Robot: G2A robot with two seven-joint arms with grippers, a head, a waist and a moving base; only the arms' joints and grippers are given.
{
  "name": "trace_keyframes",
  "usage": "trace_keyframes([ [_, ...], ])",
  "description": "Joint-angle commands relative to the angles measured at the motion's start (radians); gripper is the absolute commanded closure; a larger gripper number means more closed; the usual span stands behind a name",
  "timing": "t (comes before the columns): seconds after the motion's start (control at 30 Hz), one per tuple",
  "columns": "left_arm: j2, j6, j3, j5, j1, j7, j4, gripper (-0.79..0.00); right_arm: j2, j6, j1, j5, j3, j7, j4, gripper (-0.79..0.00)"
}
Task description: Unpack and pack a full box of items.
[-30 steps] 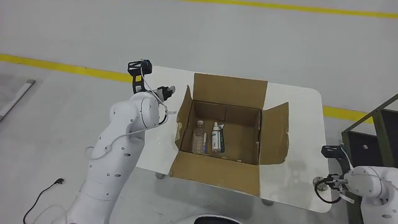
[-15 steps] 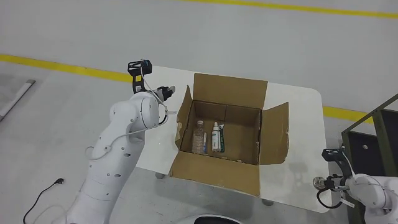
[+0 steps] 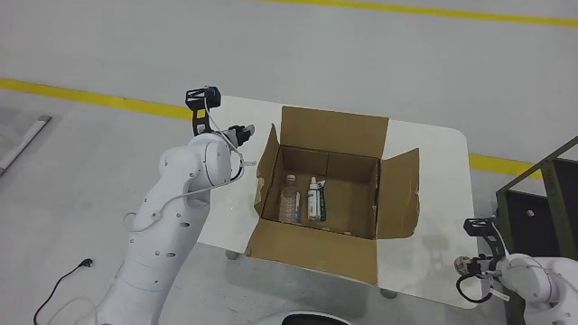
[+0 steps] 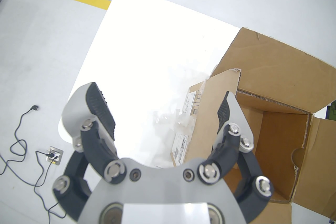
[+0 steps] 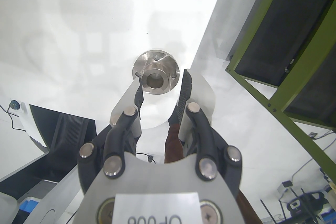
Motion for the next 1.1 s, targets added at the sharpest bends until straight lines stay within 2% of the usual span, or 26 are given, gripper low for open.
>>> trace_keyframes([
  [0.0,0.0,0.0,0.0,0.0,0.0,0.0,0.0,-0.785,0.001,0.001,0.003,0.001,-0.006,0.001,0.0,-0.332],
  [0.3,0.0,0.0,0.0,0.0,0.0,0.0,0.0,-0.785,0.006,0.005,0.01,-0.006,-0.026,0.004,0.011,-0.332],
  [0.67,0.0,0.0,0.0,0.0,0.0,0.0,0.0,-0.785,0.011,0.019,0.025,-0.008,-0.044,0.005,0.036,-0.283],
  [0.77,0.0,0.0,0.0,0.0,0.0,0.0,0.0,-0.785,0.012,0.019,0.028,-0.002,-0.048,0.004,0.042,-0.296],
  [0.93,0.0,0.0,0.0,0.0,0.0,0.0,0.0,-0.785,0.014,0.025,0.036,-0.005,-0.059,0.003,0.054,-0.265],
  [1.07,0.0,0.0,0.0,0.0,0.0,0.0,0.0,-0.785,0.016,0.03,0.039,-0.004,-0.066,0.004,0.057,-0.203],
])
